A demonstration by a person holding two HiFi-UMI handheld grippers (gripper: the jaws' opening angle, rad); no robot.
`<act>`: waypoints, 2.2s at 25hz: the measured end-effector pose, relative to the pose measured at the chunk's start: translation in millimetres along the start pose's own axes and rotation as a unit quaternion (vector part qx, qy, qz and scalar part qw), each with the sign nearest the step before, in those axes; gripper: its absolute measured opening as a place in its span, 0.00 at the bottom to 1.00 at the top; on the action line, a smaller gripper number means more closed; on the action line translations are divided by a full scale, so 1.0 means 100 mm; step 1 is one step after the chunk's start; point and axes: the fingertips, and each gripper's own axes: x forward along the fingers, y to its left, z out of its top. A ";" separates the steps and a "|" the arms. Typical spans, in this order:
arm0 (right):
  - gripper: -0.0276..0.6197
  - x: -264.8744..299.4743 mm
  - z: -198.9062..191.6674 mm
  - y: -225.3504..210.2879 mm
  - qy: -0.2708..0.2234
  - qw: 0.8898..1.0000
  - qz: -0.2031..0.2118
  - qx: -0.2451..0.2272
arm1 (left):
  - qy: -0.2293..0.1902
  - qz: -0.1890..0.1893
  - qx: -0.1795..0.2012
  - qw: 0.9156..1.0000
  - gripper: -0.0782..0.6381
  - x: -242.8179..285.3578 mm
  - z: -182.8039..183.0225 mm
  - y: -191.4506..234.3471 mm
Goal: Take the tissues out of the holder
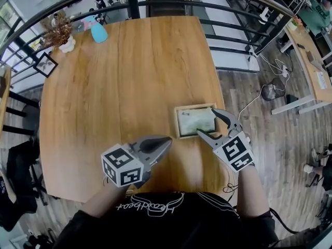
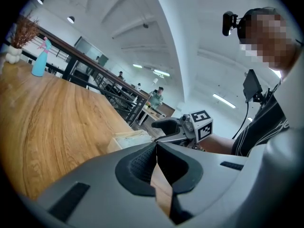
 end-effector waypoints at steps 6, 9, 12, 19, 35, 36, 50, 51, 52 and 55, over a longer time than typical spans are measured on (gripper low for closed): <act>0.52 0.29 -0.21 -0.04 0.075 0.995 0.039 -0.045 | 0.001 0.004 -0.014 1.000 0.13 0.02 -0.06 0.17; 0.52 0.40 -0.34 -0.08 0.108 0.992 0.048 -0.038 | 0.001 0.004 -0.021 1.000 0.13 0.03 -0.09 0.22; 0.52 0.50 -0.35 -0.09 0.115 0.990 0.051 -0.056 | 0.000 0.009 -0.023 1.000 0.13 0.01 -0.10 0.28; 0.51 0.60 -0.39 -0.03 0.147 0.983 0.098 -0.048 | -0.006 0.015 -0.030 0.999 0.13 -0.07 -0.08 0.35; 0.24 0.54 -0.40 0.07 0.151 0.985 0.084 -0.019 | -0.008 0.018 -0.026 0.999 0.13 -0.22 -0.13 0.31; 0.23 0.53 -0.39 0.08 0.149 0.985 0.079 -0.018 | -0.008 0.018 -0.024 1.000 0.13 -0.24 -0.13 0.31; 0.14 0.45 -0.31 0.13 0.130 0.991 0.033 -0.020 | -0.019 0.026 -0.022 0.999 0.13 -0.34 -0.18 0.31; 0.14 0.43 -0.30 0.13 0.127 0.991 0.029 -0.020 | -0.021 0.027 -0.022 0.999 0.13 -0.35 -0.17 0.31; 0.13 0.41 -0.27 0.12 0.124 0.992 0.026 -0.018 | -0.022 0.028 -0.023 0.999 0.13 -0.36 -0.17 0.31; 0.13 0.35 -0.19 0.12 0.111 0.994 0.018 -0.016 | -0.025 0.028 -0.022 0.999 0.13 -0.37 -0.15 0.28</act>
